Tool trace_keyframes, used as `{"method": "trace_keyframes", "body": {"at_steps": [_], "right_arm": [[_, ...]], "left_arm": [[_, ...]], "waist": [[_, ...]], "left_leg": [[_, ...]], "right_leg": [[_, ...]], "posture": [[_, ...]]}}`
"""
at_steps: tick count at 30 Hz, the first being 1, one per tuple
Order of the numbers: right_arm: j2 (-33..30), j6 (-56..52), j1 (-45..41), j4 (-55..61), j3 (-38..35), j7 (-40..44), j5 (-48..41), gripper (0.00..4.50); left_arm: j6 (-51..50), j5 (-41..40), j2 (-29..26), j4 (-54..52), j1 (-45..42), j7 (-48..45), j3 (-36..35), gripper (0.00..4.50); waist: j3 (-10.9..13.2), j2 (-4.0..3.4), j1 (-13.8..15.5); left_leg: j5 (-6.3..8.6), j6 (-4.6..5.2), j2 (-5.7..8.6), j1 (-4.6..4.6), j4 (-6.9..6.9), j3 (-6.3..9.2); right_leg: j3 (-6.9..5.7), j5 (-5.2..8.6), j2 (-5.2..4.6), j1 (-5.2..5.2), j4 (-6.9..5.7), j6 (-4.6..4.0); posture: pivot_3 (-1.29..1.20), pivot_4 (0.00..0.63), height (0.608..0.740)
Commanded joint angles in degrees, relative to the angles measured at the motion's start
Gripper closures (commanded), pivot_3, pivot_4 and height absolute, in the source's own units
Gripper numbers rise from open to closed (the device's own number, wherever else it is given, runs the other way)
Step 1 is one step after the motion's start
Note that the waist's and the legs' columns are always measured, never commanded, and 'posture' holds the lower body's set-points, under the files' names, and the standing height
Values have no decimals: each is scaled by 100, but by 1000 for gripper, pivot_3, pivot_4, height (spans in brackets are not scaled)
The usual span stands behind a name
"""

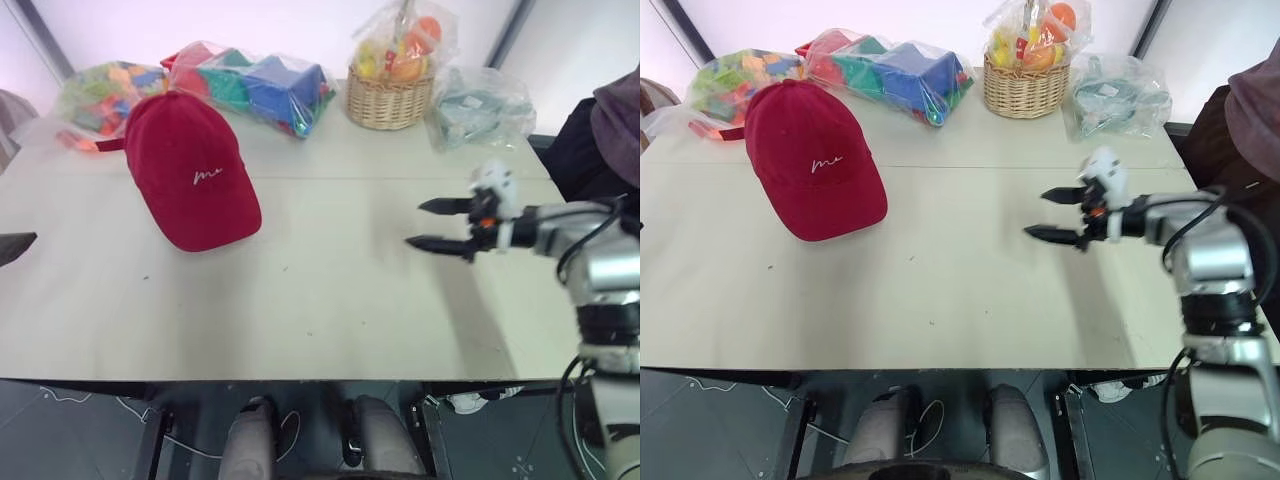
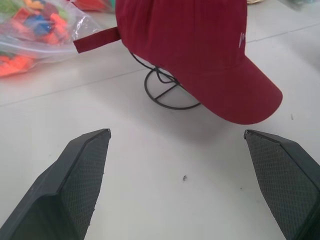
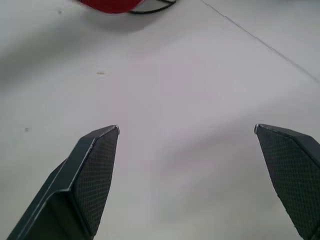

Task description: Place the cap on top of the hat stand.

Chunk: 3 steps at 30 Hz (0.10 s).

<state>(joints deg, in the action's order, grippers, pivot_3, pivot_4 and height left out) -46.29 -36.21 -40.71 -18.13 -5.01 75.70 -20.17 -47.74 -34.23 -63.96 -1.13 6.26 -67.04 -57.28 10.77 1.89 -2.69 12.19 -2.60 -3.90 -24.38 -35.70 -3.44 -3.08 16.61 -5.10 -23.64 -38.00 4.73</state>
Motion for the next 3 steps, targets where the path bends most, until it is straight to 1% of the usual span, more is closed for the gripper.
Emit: {"method": "trace_keyframes", "body": {"at_steps": [1, 3], "right_arm": [[-104, 53, -578, -882, -177, 296, -208, 48], [-120, 302, -852, -1402, -209, 291, -128, 48]], "left_arm": [[173, 83, 220, -263, 162, 242, -199, 0], [261, 175, 435, -337, 235, 537, -208, 0]], "waist": [[1, -2, -8], [3, -5, -7]], "left_leg": [[0, 0, -3, 1, 2, 0], [0, 0, -3, -1, 6, 0]], "right_leg": [[0, 1, 4, -3, -2, -2], [0, 2, 5, -6, -4, -3]], "posture": [[0, 150, 740], [0, 150, 740]]}}
